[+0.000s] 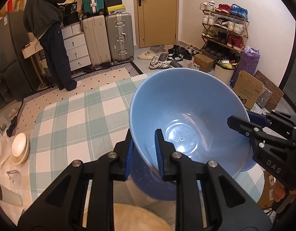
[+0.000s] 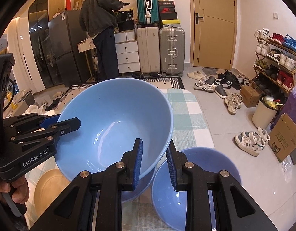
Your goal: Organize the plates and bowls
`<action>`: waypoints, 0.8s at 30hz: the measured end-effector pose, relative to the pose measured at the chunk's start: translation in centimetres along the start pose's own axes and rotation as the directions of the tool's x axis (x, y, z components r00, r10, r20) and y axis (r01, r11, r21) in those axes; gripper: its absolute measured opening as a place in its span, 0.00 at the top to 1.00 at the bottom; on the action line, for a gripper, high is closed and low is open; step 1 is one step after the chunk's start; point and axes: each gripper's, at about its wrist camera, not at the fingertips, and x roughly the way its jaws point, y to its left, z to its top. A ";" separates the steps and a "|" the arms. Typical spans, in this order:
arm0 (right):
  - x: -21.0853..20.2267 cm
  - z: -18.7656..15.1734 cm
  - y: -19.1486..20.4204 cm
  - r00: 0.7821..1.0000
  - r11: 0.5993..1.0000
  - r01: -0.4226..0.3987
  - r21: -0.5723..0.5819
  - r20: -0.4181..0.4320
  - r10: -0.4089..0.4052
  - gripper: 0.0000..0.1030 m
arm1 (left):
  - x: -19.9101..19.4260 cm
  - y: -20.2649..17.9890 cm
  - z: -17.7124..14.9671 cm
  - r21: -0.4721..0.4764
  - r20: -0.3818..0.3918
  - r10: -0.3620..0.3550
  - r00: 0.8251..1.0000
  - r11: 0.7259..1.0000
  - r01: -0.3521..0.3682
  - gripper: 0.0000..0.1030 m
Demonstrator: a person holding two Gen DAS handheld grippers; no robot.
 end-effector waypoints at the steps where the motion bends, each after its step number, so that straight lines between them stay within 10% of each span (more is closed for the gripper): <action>1: 0.1 -0.3 0.4 1.000 1.000 -0.002 -0.004 -0.004 0.002 0.76 | 0.2 0.2 -0.4 -0.002 -0.003 0.001 1.000 1.000 -0.001 0.82; 24: 5.5 -2.9 2.3 0.996 0.998 0.001 -0.061 -0.086 -0.007 0.75 | 10.3 3.3 -5.3 -0.021 -0.124 0.013 0.992 1.000 -0.016 0.82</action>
